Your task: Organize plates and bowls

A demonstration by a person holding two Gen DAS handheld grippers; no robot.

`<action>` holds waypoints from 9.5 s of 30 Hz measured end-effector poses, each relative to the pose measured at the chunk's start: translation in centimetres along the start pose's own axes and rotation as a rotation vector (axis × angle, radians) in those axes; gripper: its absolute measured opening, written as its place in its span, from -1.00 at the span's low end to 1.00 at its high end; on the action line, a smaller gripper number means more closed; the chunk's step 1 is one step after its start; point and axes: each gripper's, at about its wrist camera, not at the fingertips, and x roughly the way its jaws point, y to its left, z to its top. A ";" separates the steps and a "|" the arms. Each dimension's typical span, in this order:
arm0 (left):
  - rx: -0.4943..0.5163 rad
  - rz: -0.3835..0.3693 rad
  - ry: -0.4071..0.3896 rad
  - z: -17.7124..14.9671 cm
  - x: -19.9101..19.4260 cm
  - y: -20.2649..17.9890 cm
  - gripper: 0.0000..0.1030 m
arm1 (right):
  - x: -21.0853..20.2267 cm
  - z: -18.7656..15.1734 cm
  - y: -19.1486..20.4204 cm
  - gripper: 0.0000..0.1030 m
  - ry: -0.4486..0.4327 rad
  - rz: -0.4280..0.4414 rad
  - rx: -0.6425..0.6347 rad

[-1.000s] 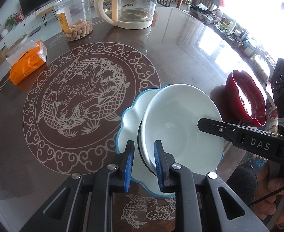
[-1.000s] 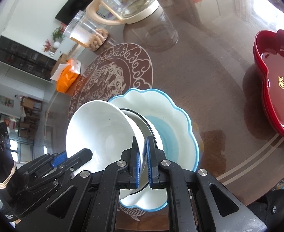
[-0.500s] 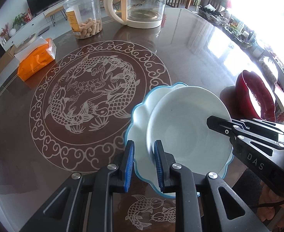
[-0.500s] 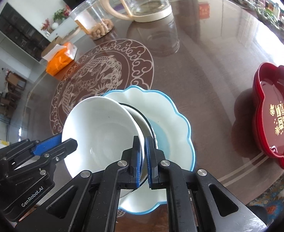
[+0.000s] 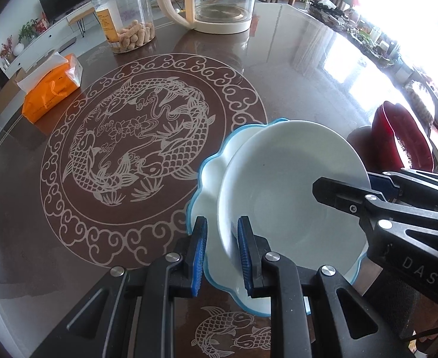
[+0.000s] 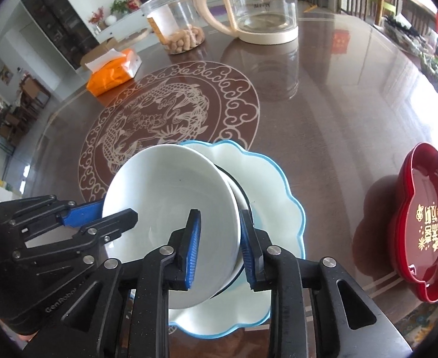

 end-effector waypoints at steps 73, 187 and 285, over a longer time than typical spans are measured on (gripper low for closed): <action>0.067 0.199 -0.330 -2.5 -5.5 -1.2 0.53 | -6.8 -7.2 -3.7 0.30 -0.371 -0.060 0.090; -0.161 -0.238 -0.079 -1.9 3.7 1.2 -0.72 | 0.6 -3.8 -9.1 -0.80 -0.051 0.128 0.174; 0.103 -0.263 -0.265 8.5 0.4 -20.7 -0.65 | -13.1 -9.4 -28.3 -0.15 -0.396 -0.068 0.528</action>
